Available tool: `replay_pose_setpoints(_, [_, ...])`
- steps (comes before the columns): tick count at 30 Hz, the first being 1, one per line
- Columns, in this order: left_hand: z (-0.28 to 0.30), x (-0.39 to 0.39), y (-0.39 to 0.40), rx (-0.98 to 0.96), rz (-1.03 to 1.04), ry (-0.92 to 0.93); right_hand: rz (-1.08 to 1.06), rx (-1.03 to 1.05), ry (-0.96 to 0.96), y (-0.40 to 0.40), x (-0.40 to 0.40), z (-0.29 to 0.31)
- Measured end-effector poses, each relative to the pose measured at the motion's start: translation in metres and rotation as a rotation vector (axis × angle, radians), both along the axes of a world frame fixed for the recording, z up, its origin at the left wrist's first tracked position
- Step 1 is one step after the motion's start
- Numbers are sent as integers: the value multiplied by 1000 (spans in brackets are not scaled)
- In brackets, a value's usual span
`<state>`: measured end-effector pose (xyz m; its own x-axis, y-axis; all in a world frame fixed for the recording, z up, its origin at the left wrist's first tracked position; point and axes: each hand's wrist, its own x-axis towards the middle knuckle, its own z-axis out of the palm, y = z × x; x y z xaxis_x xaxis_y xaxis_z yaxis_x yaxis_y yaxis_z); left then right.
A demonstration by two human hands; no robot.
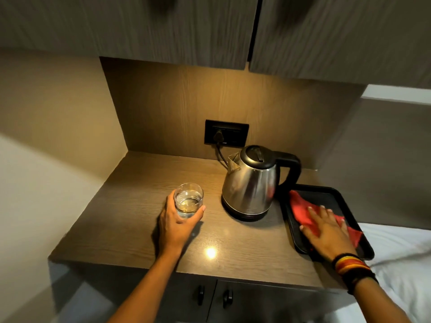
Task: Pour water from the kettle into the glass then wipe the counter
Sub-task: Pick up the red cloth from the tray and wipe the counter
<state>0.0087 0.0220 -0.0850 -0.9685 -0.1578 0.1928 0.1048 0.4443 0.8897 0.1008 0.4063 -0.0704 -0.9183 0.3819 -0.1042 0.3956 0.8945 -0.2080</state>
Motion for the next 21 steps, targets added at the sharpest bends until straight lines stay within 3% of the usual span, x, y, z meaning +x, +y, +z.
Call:
replay_pose_setpoints(2, [1,1,0,13,-17,-25,32,-44,58,-10,-8,3])
replay_pose_setpoints(7, [8,-3,-10,48,-18,-35,-298,-460,555,-38,4,39])
replay_pose_setpoints(11, [22,-7,-23,127,-11,-11,-354,-572,766,-84,26,89])
replay_pose_setpoints(15, [40,-13,-43,133,-2,60,-118,-613,683,-161,40,91])
replay_pose_setpoints(19, [50,-10,-64,74,44,145,384,-245,244,-222,11,9])
replay_pose_setpoints(21, [50,-8,-73,89,50,155,519,-28,207,-238,-12,-25])
